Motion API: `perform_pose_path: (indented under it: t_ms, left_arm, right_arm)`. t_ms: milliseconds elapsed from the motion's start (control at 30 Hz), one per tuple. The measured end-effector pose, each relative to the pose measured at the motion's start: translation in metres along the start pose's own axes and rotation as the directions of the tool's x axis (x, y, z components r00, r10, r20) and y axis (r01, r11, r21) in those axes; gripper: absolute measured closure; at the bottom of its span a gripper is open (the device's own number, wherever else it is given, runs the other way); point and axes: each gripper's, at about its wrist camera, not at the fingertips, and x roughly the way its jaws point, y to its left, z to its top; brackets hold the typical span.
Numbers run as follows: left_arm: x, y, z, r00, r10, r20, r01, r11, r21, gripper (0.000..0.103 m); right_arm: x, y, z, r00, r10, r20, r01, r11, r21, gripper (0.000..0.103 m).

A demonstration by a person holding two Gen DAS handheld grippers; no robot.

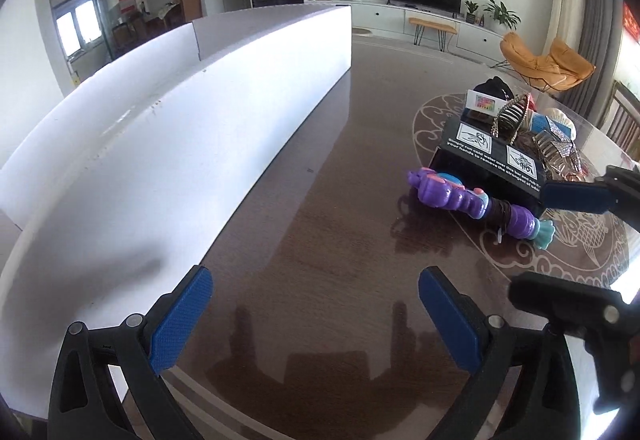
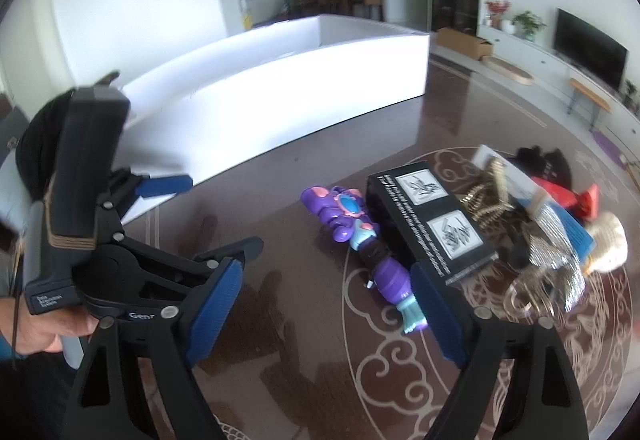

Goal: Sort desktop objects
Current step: 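Reach the right tool to the purple mermaid toy and close on it, then lift the purple mermaid toy off the table with the right tool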

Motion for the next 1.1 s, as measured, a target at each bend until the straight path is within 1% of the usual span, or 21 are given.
perform_pose_path:
  t_ms: [33, 67, 133, 200, 267, 333, 367, 400, 433, 500, 533, 567, 667, 733, 800, 867, 933, 1000, 1033, 1067, 1100]
  left_arm:
    - [-0.001, 0.001, 0.000, 1.000, 0.009, 0.004, -0.009, 1.000, -0.004, 0.000]
    - [-0.002, 0.003, 0.000, 1.000, -0.001, 0.012, 0.001, 1.000, -0.010, 0.000]
    - [-0.002, 0.004, 0.000, 0.999, 0.030, 0.016, -0.030, 0.999, -0.015, 0.000]
    - [0.002, 0.004, 0.001, 1.000, 0.017, 0.000, -0.017, 1.000, -0.020, 0.000]
    - [0.006, 0.002, 0.001, 1.000, 0.010, -0.013, -0.010, 1.000, -0.013, 0.000]
    - [0.007, -0.002, 0.002, 1.000, 0.006, -0.013, -0.006, 1.000, -0.001, 0.000]
    - [0.006, -0.002, 0.002, 1.000, 0.000, -0.010, 0.000, 1.000, 0.002, 0.000]
    - [0.006, -0.002, 0.001, 1.000, 0.000, -0.010, 0.000, 1.000, 0.007, 0.000]
    - [0.005, -0.002, 0.000, 1.000, -0.002, -0.011, 0.002, 1.000, 0.007, 0.000]
    - [0.004, 0.001, 0.000, 1.000, -0.019, -0.013, 0.019, 1.000, -0.003, 0.000]
    - [0.004, 0.002, 0.000, 1.000, -0.025, -0.015, 0.025, 1.000, -0.010, 0.000]
    - [0.004, 0.004, 0.000, 0.999, -0.031, -0.018, 0.031, 0.999, -0.018, 0.000]
    - [0.008, 0.006, -0.001, 0.998, -0.053, -0.034, 0.051, 0.998, -0.035, 0.000]
    - [0.010, 0.003, -0.002, 0.998, -0.054, -0.042, 0.053, 0.998, -0.030, 0.000]
    - [0.009, 0.001, -0.003, 0.997, -0.061, -0.043, 0.061, 0.998, -0.019, 0.000]
    - [0.009, -0.003, -0.003, 0.996, -0.072, -0.049, 0.072, 0.997, -0.007, 0.000]
    - [0.011, -0.007, -0.004, 0.995, -0.083, -0.062, 0.084, 0.996, 0.007, 0.000]
    - [0.013, -0.011, -0.006, 0.994, -0.084, -0.073, 0.086, 0.996, 0.029, 0.000]
    - [0.014, -0.013, -0.006, 0.994, -0.083, -0.077, 0.086, 0.995, 0.040, 0.000]
    - [0.015, -0.014, -0.006, 0.993, -0.083, -0.081, 0.088, 0.995, 0.050, 0.000]
    - [0.015, -0.015, -0.007, 0.993, -0.083, -0.084, 0.088, 0.994, 0.059, 0.000]
  right_arm:
    - [0.013, -0.002, 0.006, 0.999, 0.010, -0.046, -0.011, 1.000, -0.029, 0.035]
    - [0.025, -0.003, 0.011, 0.996, 0.011, -0.089, -0.016, 0.998, -0.060, 0.037]
    - [0.039, -0.005, 0.016, 0.994, -0.002, -0.112, -0.011, 0.993, -0.115, 0.039]
    - [0.050, -0.008, 0.019, 0.991, -0.017, -0.135, -0.002, 0.991, -0.137, 0.048]
    - [0.057, -0.003, 0.021, 0.990, -0.055, -0.133, 0.030, 0.983, -0.179, 0.049]
    - [0.062, 0.000, 0.020, 0.988, -0.064, -0.137, 0.036, 0.980, -0.197, 0.051]
    - [0.066, 0.001, 0.019, 0.986, -0.071, -0.150, 0.039, 0.977, -0.210, 0.054]
    - [0.071, 0.002, 0.017, 0.981, -0.099, -0.169, 0.060, 0.973, -0.223, 0.056]
    - [0.070, 0.003, 0.015, 0.983, -0.103, -0.153, 0.068, 0.973, -0.219, 0.058]
    - [0.067, 0.000, 0.011, 0.980, -0.132, -0.146, 0.103, 0.976, -0.192, 0.073]
    - [0.064, -0.004, 0.007, 0.981, -0.135, -0.142, 0.111, 0.980, -0.162, 0.074]
    - [0.059, -0.006, 0.001, 0.982, -0.134, -0.136, 0.116, 0.984, -0.133, 0.080]
    - [0.039, -0.013, -0.024, 0.976, -0.174, -0.128, 0.165, 0.983, -0.078, 0.081]
    - [0.018, -0.017, -0.047, 0.971, -0.207, -0.120, 0.206, 0.978, -0.023, 0.081]
    - [-0.007, -0.020, -0.076, 0.956, -0.273, -0.110, 0.277, 0.960, 0.025, 0.081]
    - [-0.036, -0.027, -0.106, 0.928, -0.358, -0.107, 0.368, 0.925, 0.093, 0.081]
    - [-0.062, -0.037, -0.135, 0.884, -0.453, -0.118, 0.468, 0.867, 0.171, 0.081]
    - [-0.085, -0.049, -0.156, 0.838, -0.527, -0.141, 0.546, 0.806, 0.230, 0.081]
    - [-0.092, -0.055, -0.163, 0.825, -0.544, -0.153, 0.565, 0.782, 0.264, 0.080]
    - [-0.097, -0.060, -0.170, 0.824, -0.543, -0.162, 0.565, 0.768, 0.302, 0.077]
    - [-0.100, -0.063, -0.172, 0.833, -0.528, -0.166, 0.551, 0.763, 0.337, 0.072]
